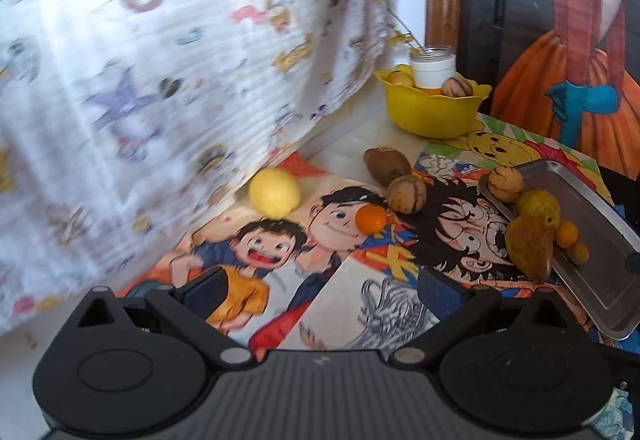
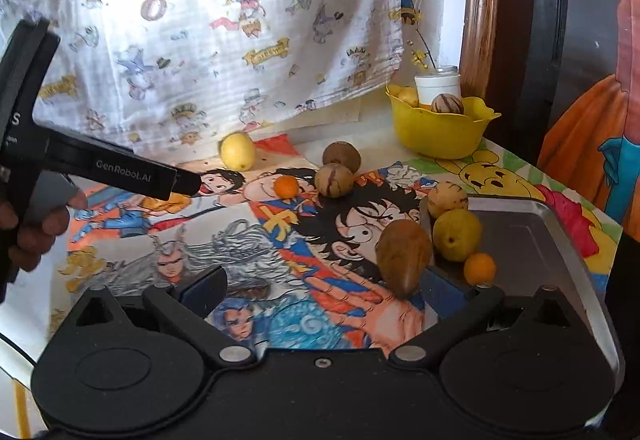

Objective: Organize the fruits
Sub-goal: 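Grasp an orange with the left tool while the right tool grasps the brown elongated fruit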

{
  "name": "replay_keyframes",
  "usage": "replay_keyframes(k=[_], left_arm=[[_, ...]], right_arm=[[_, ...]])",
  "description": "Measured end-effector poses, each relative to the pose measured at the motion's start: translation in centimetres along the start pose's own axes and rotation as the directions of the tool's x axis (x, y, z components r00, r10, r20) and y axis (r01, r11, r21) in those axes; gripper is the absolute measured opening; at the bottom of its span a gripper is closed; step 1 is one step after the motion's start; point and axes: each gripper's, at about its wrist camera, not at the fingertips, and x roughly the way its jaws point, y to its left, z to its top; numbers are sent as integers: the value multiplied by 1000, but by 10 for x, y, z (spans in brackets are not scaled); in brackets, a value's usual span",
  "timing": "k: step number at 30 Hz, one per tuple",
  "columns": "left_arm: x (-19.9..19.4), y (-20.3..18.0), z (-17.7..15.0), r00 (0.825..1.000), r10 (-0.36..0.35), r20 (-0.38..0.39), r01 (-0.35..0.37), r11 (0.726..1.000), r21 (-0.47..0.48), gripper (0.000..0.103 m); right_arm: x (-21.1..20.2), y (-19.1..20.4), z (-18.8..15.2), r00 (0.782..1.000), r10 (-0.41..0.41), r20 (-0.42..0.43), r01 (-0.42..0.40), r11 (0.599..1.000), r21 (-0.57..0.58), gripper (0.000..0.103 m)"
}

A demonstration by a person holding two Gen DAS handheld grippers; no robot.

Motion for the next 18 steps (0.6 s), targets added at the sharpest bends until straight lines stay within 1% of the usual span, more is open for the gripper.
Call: replay_keyframes(k=[9, 14, 18], left_arm=[[50, -12, 16, 999, -52, 6, 51, 993, 110, 103], [78, -20, 21, 997, -81, 4, 79, 984, 159, 103], [96, -24, 21, 995, -97, 0, 95, 975, 202, 103]], right_arm=[[45, -18, 8, 999, -46, -16, 46, 998, -45, 102], [73, -24, 8, 995, -90, -32, 88, 994, -61, 102], [91, -26, 5, 993, -101, -55, 96, 992, -85, 100]])
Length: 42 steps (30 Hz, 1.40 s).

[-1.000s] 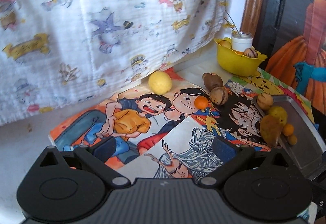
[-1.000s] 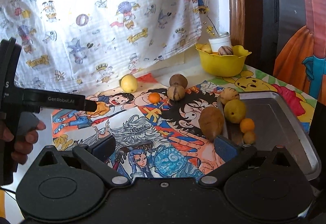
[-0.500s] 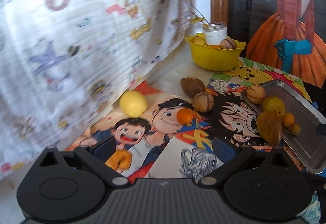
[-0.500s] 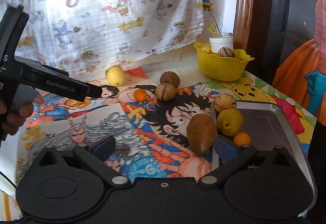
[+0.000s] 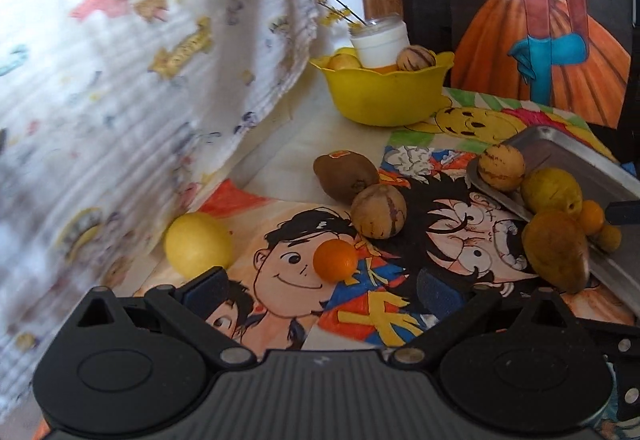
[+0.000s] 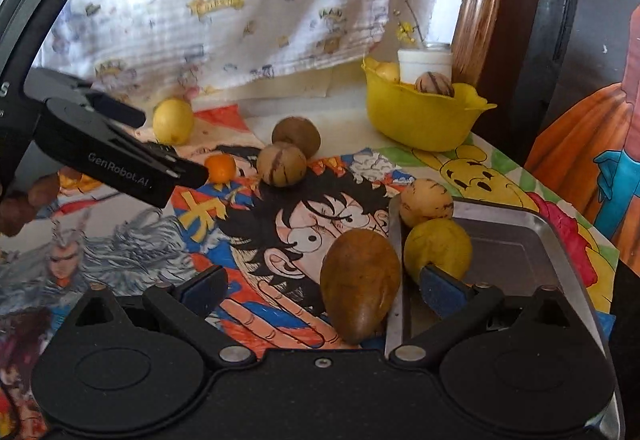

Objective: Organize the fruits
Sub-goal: 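Grasp an orange with the left tool while the right tool grasps the brown elongated fruit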

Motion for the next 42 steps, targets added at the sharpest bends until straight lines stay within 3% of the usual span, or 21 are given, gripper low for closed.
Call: replay_keyframes(k=[12, 19, 22, 29, 36, 42], left_arm=[[39, 3, 1, 999, -34, -28, 34, 999, -6, 102], [50, -5, 1, 998, -50, -28, 50, 999, 12, 96], [54, -8, 1, 998, -51, -33, 52, 999, 11, 90], [58, -8, 0, 997, -73, -34, 72, 997, -32, 60], [54, -17, 0, 999, -52, -8, 52, 999, 12, 44], [50, -21, -1, 998, -63, -6, 63, 998, 23, 35]], right_arm=[[29, 4, -2, 999, -47, -24, 46, 998, -29, 90], [37, 3, -2, 998, -58, -30, 58, 998, -20, 90], [39, 4, -2, 998, -65, -26, 64, 998, -19, 89], [43, 2, -2, 996, -91, -22, 90, 996, -16, 81], [45, 6, -4, 993, -111, -27, 111, 994, -20, 78], [45, 5, -4, 990, -138, -26, 137, 990, -23, 68]])
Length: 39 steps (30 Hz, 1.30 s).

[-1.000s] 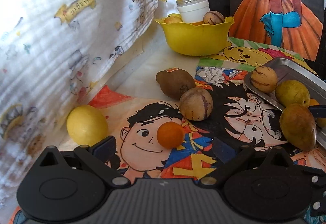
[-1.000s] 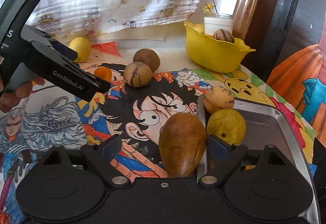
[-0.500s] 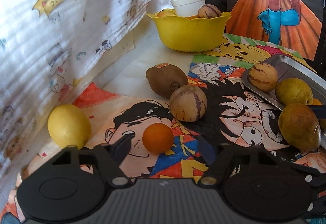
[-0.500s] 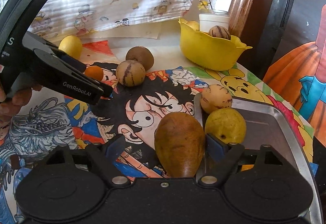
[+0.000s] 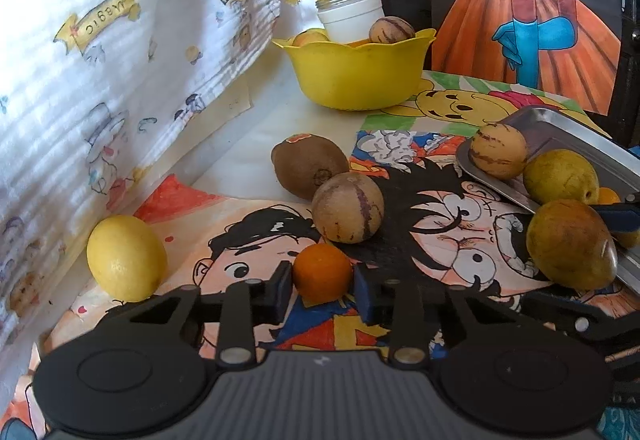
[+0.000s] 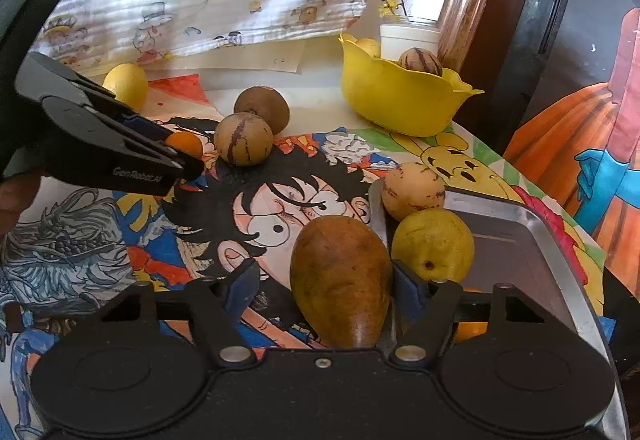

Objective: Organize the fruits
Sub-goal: 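Grasp an orange with the left tool while the right tool grasps the brown elongated fruit, then carry both fruits over the metal tray and open both tools to release them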

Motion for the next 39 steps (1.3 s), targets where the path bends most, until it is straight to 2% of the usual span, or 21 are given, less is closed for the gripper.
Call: replay_keyframes(k=[2, 6, 15, 23, 33, 39], left_arm=[[-1, -2, -1, 1000, -6, 1, 6, 1000, 3, 35], [-4, -9, -2, 1000, -23, 3, 23, 1000, 16, 34], [-13, -21, -5, 997, -71, -3, 71, 997, 11, 34], [-24, -27, -8, 996, -75, -44, 75, 997, 0, 34], [-44, -38, -10, 993, -102, -57, 101, 995, -25, 34], [-59, -55, -8, 992, -118, -41, 117, 993, -36, 34]], right_arm=[[0, 0, 0, 1000, -17, -2, 17, 1000, -3, 61], [1, 0, -1, 999, -46, -4, 45, 999, -17, 55], [-3, -4, -4, 999, -35, 12, 35, 999, 12, 54], [-17, -5, -10, 999, 33, 18, -34, 998, 50, 53], [-55, -14, -18, 996, 63, 68, -70, 991, 117, 54], [-85, -32, -27, 994, 37, 102, -53, 985, 166, 54]])
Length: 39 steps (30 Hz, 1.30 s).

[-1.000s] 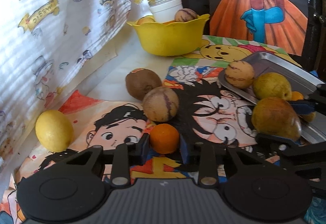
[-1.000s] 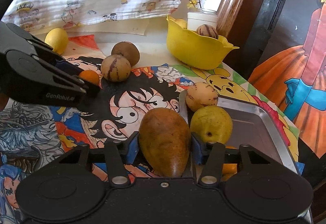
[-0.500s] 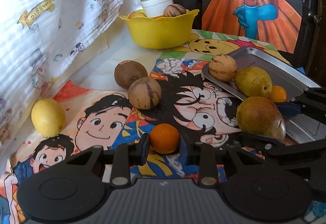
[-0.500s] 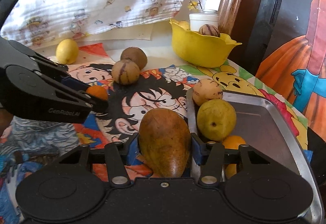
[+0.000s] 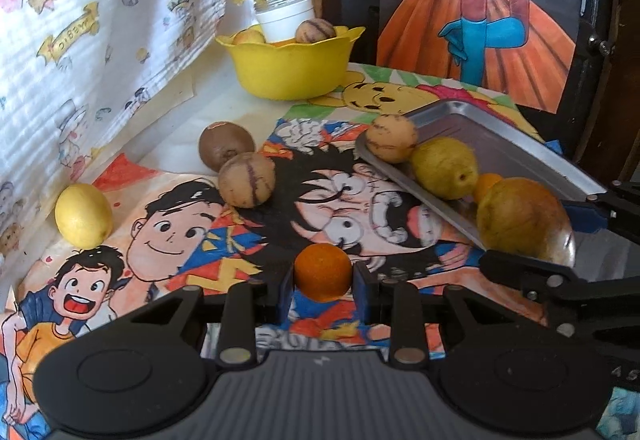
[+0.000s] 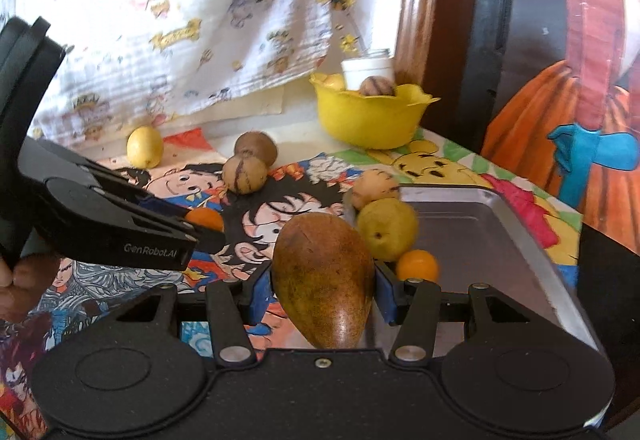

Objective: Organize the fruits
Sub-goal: 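Carry both fruits over the metal tray and open both tools to release them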

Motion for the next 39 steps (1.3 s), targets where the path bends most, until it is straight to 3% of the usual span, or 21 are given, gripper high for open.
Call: replay_keyframes(k=[8, 18, 30, 39], left_arm=[[-19, -35, 6, 997, -63, 51, 65, 997, -31, 34], [-13, -88, 16, 988, -142, 58, 141, 990, 14, 34], [5, -125, 8, 979, -204, 1, 203, 976, 73, 34], [10, -134, 5, 978, -206, -23, 208, 974, 90, 34]], right_arm=[[-32, -40, -8, 997, -76, 33, 73, 994, 86, 54], [-50, -87, -33, 988, -155, 20, 150, 978, 148, 54], [-43, -124, -56, 991, -129, -21, 130, 971, 202, 54], [-32, -134, -60, 995, -92, -32, 97, 965, 244, 54]])
